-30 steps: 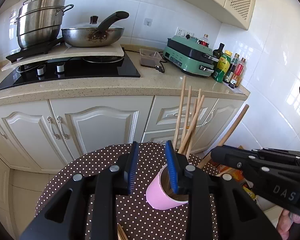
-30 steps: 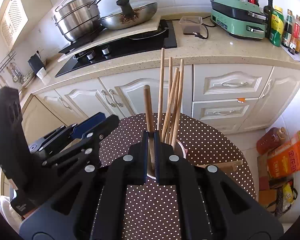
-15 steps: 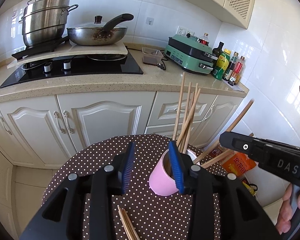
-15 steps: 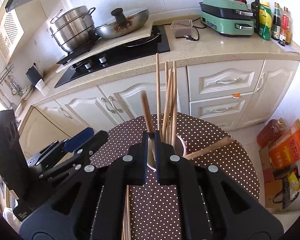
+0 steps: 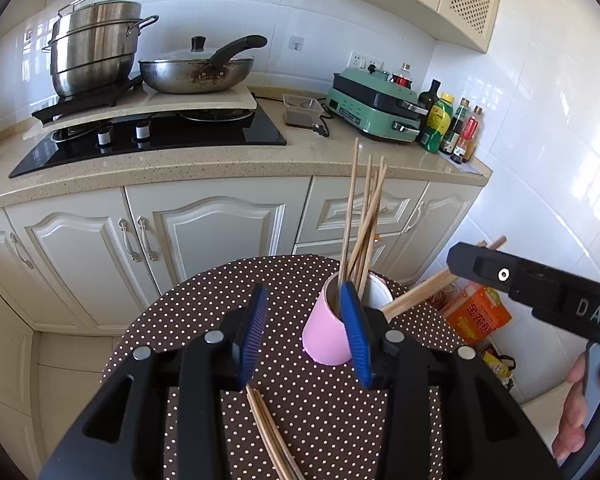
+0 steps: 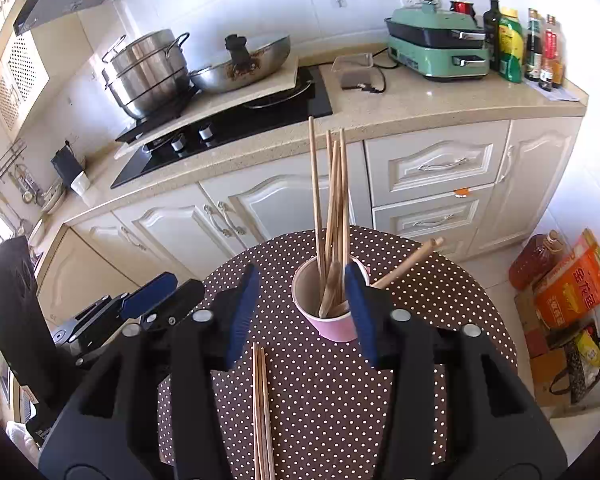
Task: Organize utensils
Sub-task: 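Move both open grippers back down to the remaining chopsticks, then close the left gripper on a chopstick while the right gripper grasps another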
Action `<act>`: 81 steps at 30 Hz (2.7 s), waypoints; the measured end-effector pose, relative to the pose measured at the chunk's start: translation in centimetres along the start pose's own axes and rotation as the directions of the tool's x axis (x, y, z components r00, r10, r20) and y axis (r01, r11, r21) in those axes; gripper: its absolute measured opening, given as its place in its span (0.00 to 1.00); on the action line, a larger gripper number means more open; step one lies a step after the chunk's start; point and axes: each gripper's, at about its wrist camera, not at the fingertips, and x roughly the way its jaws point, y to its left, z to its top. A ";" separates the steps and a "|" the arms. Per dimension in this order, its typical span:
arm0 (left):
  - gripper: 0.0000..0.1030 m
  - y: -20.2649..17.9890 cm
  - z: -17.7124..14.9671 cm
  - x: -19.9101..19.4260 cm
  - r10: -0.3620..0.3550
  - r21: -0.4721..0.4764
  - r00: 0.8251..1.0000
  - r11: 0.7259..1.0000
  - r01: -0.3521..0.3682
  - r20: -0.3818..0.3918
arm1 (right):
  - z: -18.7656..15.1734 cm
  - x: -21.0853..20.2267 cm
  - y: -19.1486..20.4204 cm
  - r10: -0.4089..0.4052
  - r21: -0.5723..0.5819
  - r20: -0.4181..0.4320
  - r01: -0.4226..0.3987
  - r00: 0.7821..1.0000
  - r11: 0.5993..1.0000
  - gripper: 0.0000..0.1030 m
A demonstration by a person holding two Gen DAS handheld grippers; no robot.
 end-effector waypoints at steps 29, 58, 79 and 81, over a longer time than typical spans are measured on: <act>0.41 3.1 -11.0 5.5 0.055 0.011 0.901 0.998 -0.056 -0.430 | -9.1 4.3 0.2 0.013 0.048 -0.217 -0.002 0.976 0.999 0.43; 0.42 5.7 -15.1 9.1 0.126 0.048 0.832 0.992 -0.119 -0.540 | -14.9 14.6 2.2 0.027 -0.046 -0.535 -0.060 0.844 0.997 0.38; 0.06 8.7 -14.4 9.3 0.078 -0.003 0.845 0.996 -0.094 -0.529 | -13.9 19.6 7.3 -0.069 -0.201 -0.607 -0.069 0.792 0.977 0.27; 0.06 8.7 -14.5 9.2 0.078 -0.008 0.846 0.995 -0.096 -0.528 | -13.8 20.3 8.2 -0.079 -0.212 -0.616 -0.069 0.784 0.975 0.27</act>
